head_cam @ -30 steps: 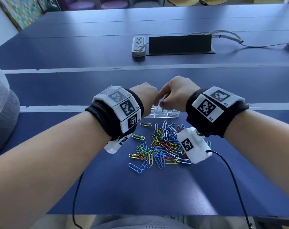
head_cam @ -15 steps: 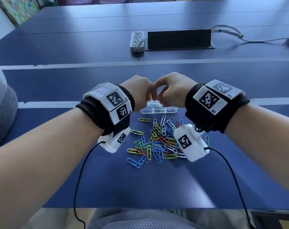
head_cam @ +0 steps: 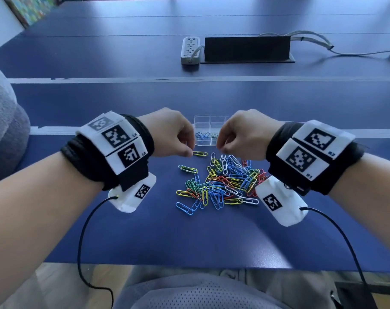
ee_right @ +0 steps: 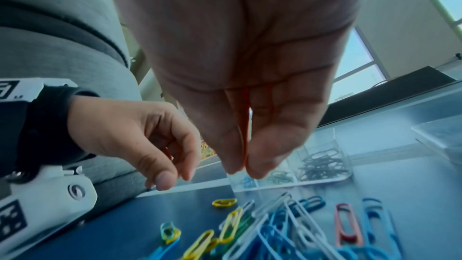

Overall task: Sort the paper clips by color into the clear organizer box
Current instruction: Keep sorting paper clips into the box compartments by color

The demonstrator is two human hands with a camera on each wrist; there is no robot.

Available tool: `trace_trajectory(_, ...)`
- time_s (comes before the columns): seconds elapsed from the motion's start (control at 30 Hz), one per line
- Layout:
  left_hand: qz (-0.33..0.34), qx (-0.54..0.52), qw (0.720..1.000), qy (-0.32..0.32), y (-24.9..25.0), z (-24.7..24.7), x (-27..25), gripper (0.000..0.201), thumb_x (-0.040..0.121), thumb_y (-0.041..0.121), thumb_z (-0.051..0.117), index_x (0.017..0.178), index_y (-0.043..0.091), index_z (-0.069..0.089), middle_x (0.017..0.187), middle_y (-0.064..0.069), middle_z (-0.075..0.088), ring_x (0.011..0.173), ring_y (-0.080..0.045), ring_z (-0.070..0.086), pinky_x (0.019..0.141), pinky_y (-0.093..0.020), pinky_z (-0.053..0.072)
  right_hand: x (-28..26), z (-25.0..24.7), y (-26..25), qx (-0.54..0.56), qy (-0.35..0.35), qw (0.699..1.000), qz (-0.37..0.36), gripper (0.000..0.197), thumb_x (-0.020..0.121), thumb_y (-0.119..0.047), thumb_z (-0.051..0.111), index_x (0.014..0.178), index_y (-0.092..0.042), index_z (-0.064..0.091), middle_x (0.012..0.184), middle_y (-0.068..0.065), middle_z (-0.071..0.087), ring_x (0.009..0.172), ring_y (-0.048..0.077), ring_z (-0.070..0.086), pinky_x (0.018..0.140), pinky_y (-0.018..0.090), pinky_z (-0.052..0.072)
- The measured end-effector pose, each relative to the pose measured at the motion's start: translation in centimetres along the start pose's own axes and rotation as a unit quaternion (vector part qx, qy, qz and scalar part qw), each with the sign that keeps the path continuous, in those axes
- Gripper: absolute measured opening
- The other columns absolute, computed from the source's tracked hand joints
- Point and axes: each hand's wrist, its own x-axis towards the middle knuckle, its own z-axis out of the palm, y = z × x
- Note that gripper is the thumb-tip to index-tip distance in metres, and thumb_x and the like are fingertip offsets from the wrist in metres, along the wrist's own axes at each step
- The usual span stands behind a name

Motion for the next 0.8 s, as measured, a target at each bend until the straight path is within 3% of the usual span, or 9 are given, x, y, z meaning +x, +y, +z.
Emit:
trace_trajectory(0.13, -0.001, 0.018, 0.998, -0.056, 0.2, 0.8, -1.5, 0.004, 0.076, 0.027, 0.071, 0.078, 0.029, 0.068, 0.069, 0.009, 0.065, 0.059, 0.004, 0.053, 0.063, -0.018, 0.044, -1.4, 0.9, -0.3, -0.054, -0.04, 0.997, -0.038, 0.018, 0.081, -0.015, 0.062, 0.09, -0.023, 0.076, 0.064, -0.014, 0.058, 0.076, 0.012, 0.058, 0.08, 0.025, 0.053)
trace_trajectory(0.3, 0.011, 0.005, 0.998, -0.065, 0.7, 1.8, -2.3, 0.012, 0.073, 0.027, 0.073, 0.086, 0.027, 0.073, 0.069, 0.007, 0.066, 0.054, 0.002, 0.052, 0.059, -0.016, 0.041, -2.5, 2.1, -1.6, -0.09, -0.083, 0.988, -0.098, 0.02, 0.08, -0.017, 0.06, 0.091, -0.023, 0.075, 0.063, -0.009, 0.056, 0.072, 0.012, 0.053, 0.074, 0.022, 0.048)
trace_trajectory(0.37, 0.009, 0.011, 0.998, -0.063, 0.9, 2.0, -2.4, 0.014, 0.074, 0.026, 0.072, 0.088, 0.025, 0.074, 0.069, 0.005, 0.067, 0.056, -0.001, 0.052, 0.059, -0.017, 0.042, -2.5, 2.8, -2.3, -0.094, -0.083, 0.986, -0.105, 0.015, 0.081, -0.027, 0.064, 0.09, -0.021, 0.075, 0.069, -0.005, 0.06, 0.074, 0.016, 0.054, 0.077, 0.025, 0.05)
trace_trajectory(0.47, 0.0, 0.03, 0.998, -0.048, 0.9, 2.0, -2.4, 0.014, 0.076, 0.024, 0.071, 0.089, 0.023, 0.073, 0.068, 0.007, 0.063, 0.057, 0.0, 0.05, 0.059, -0.014, 0.041, -2.3, 3.9, -3.3, -0.109, -0.083, 0.986, -0.091, 0.028, 0.077, -0.043, 0.068, 0.088, -0.018, 0.073, 0.084, 0.002, 0.068, 0.081, 0.022, 0.06, 0.074, 0.027, 0.05)
trace_trajectory(0.63, -0.004, 0.036, 0.997, -0.062, 0.6, 2.5, -2.5, 0.016, 0.075, 0.022, 0.072, 0.09, 0.022, 0.072, 0.061, 0.013, 0.053, 0.056, 0.002, 0.047, 0.055, -0.012, 0.035, -1.9, 4.4, -3.9, -0.11, -0.072, 0.988, -0.085, 0.019, 0.078, -0.029, 0.069, 0.093, -0.019, 0.072, 0.091, 0.004, 0.068, 0.089, 0.025, 0.064, 0.078, 0.028, 0.052)
trace_trajectory(0.73, -0.005, 0.03, 0.998, -0.06, 0.3, 2.8, -2.4, 0.015, 0.074, 0.024, 0.073, 0.089, 0.023, 0.071, 0.063, 0.012, 0.054, 0.057, 0.002, 0.047, 0.055, -0.013, 0.036, -1.8, 4.0, -3.5, -0.093, -0.081, 0.99, -0.063, 0.005, 0.075, -0.024, 0.069, 0.08, -0.023, 0.07, 0.089, 0.003, 0.072, 0.087, 0.023, 0.065, 0.077, 0.028, 0.054)
trace_trajectory(0.8, -0.003, 0.018, 0.998, -0.053, 0.2, 2.8, -2.4, 0.016, 0.073, 0.026, 0.074, 0.088, 0.022, 0.072, 0.065, 0.009, 0.058, 0.057, -0.001, 0.049, 0.056, -0.017, 0.039, -1.8, 3.6, -3.1, -0.072, -0.084, 0.993, -0.05, 0.007, 0.077, -0.024, 0.066, 0.072, -0.027, 0.062, 0.083, -0.001, 0.068, 0.083, 0.018, 0.061, 0.074, 0.025, 0.051)
